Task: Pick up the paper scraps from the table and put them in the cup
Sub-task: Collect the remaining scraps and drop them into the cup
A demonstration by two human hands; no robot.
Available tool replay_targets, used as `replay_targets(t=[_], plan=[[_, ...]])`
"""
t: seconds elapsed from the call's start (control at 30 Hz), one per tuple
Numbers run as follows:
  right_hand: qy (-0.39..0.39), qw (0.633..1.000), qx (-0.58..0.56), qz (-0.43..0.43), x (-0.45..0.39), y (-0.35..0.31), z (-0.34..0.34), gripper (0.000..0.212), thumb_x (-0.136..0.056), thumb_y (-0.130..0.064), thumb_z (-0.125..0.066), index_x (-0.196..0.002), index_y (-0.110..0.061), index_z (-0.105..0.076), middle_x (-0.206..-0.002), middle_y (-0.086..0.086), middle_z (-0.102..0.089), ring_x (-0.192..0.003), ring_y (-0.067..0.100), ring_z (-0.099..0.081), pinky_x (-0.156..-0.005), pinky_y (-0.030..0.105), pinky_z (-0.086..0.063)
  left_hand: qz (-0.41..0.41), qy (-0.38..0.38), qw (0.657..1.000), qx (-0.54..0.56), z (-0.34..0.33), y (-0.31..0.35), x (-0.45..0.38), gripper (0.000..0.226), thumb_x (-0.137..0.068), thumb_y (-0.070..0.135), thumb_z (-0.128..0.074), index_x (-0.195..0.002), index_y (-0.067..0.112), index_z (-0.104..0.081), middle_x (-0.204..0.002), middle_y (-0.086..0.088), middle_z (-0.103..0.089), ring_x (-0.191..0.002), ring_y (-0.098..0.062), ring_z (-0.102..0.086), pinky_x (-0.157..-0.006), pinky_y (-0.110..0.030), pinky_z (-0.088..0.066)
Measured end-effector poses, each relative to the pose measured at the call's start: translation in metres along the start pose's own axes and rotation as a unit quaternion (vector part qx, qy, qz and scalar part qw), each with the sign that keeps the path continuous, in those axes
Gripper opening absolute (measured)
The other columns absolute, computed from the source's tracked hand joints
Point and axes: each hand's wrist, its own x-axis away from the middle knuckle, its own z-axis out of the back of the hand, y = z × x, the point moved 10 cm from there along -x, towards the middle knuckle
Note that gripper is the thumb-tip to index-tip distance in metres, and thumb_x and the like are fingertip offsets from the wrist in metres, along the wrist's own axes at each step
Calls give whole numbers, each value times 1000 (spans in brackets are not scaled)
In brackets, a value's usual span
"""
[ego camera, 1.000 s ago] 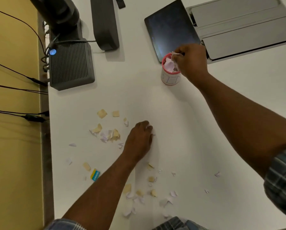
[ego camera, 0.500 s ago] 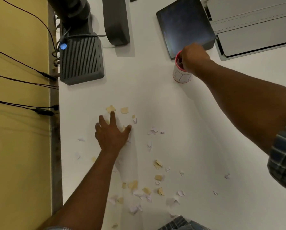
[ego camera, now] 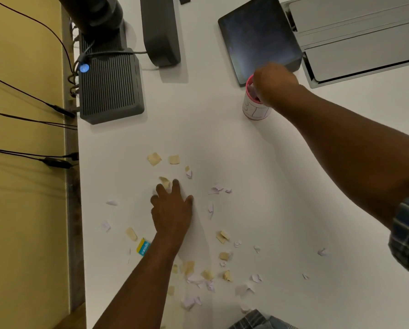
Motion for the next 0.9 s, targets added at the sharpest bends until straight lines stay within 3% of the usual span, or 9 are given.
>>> replay_targets(t=[0.07,0.2,0.37,0.53,0.63,0.73,0.9], plan=[[-15,1000,-1,5,-2,-4,-8,41,-86,-2,-61,-126,2,-51,-114,21,-57,-103,38,-58,-85,41,-49,-25,16,999,33,2,6,2,43,-93,32,-51,-133,16,-46,-128,-17,-44,-111,-35,-48,-83,-39,-48],[-46,999,18,11,-5,-7,-13,49,-84,-1,-63,-131,2,-48,-118,21,-56,-108,38,-56,-90,42,-48,-88,57,991,85,8,17,4,19,-87,-1,-53,-101,1,-65,-100,-19,-59,-86,-34,-60,-66,-37,-49],[-61,998,18,12,-9,-2,-12,48,-88,-7,-61,-132,2,-46,-118,20,-55,-111,34,-55,-92,37,-46,-111,61,985,113,12,18,2,20,-84,-2,-48,-78,3,-67,-83,-11,-58,-76,-25,-58,-66,-35,-50],[-25,999,-30,2,-9,0,-5,43,-84,-10,-67,-122,5,-53,-94,17,-48,-103,36,-58,-89,41,-48,-111,34,980,160,7,14,-8,24,-78,-4,-50,-65,6,-68,-71,-8,-64,-68,-22,-61,-63,-26,-44],[28,997,-67,-19,-3,8,4,42,-83,-10,-70,-119,6,-53,-97,21,-51,-101,38,-59,-86,43,-49,-64,20,965,252,10,6,-14,21,-80,3,-57,-72,11,-75,-74,-4,-73,-72,-16,-68,-76,-25,-54],[96,988,-115,-26,16,19,9,44,-83,-12,-71,-121,4,-55,-113,22,-59,-102,39,-61,-88,43,-50,-27,37,954,298,31,8,-12,14,-82,10,-69,-95,10,-76,-95,-7,-75,-88,-15,-68,-82,-14,-46],[290,929,-229,22,75,29,10,29,-86,-13,-61,-114,-7,-67,-115,17,-64,-98,35,-63,-82,37,-52,32,-16,881,472,47,26,-18,11,-78,19,-77,-88,20,-76,-86,1,-75,-81,-12,-70,-85,-31,-57]])
